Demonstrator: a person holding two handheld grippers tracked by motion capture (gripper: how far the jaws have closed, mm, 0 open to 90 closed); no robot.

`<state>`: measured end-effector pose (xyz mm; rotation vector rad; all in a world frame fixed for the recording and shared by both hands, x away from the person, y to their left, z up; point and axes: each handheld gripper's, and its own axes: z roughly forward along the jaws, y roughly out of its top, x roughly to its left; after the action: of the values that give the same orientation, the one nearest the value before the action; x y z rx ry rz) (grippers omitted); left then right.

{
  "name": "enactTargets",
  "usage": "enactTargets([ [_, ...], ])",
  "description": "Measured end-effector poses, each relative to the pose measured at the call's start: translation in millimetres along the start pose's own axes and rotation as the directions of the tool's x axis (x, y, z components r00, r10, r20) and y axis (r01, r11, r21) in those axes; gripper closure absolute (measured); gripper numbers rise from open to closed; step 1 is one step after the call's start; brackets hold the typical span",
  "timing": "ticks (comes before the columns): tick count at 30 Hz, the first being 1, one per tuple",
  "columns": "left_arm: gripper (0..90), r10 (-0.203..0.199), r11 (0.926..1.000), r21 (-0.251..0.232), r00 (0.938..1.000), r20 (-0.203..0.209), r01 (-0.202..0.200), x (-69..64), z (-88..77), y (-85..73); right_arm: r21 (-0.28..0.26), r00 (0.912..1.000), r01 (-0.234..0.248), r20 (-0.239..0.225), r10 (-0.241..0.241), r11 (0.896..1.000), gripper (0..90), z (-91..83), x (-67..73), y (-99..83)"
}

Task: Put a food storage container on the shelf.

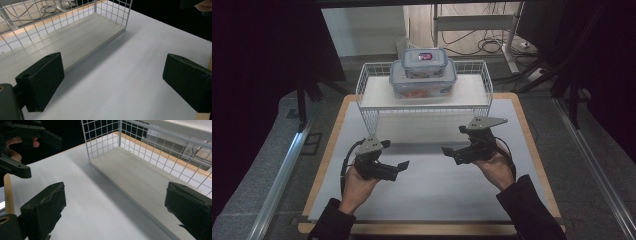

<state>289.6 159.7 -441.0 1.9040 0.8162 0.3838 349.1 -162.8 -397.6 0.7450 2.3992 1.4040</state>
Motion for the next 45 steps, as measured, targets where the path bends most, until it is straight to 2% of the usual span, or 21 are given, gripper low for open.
enactTargets([
  [14,3.1,0.052,0.9985,0.020,0.9981,-0.034,-0.051,-14.9,0.3,-18.5,0.005,0.9998,0.009,0.016,-0.009,1.000,0.7,-4.8,8.3,-19.4],
  [24,2.8,0.034,0.9990,0.032,0.9987,-0.037,-0.033,-18.0,-2.0,-37.5,0.047,0.9998,0.020,-0.004,-0.020,0.999,0.8,-6.6,12.7,-40.9],
  [30,2.8,0.028,0.9989,0.040,0.9984,-0.050,-0.026,-19.8,-7.8,-51.8,0.060,1.0000,0.001,0.009,-0.002,0.998,0.7,-11.7,10.7,-56.0],
  [36,2.7,0.037,0.9985,0.042,0.9975,-0.060,-0.034,-24.1,-12.3,-58.1,0.072,0.9993,-0.023,0.030,0.021,0.997,0.6,-20.4,10.1,-70.7],
  [40,2.7,0.049,0.9979,0.045,0.9964,-0.069,-0.046,-27.4,-15.4,-60.9,0.072,0.9990,-0.027,0.037,0.024,0.997,0.6,-24.4,10.2,-75.4],
  [45,2.6,0.047,0.9981,0.043,0.9956,-0.082,-0.043,-29.5,-22.2,-67.7,0.076,0.9983,-0.023,0.054,0.019,0.997,0.6,-31.4,13.1,-83.8],
])
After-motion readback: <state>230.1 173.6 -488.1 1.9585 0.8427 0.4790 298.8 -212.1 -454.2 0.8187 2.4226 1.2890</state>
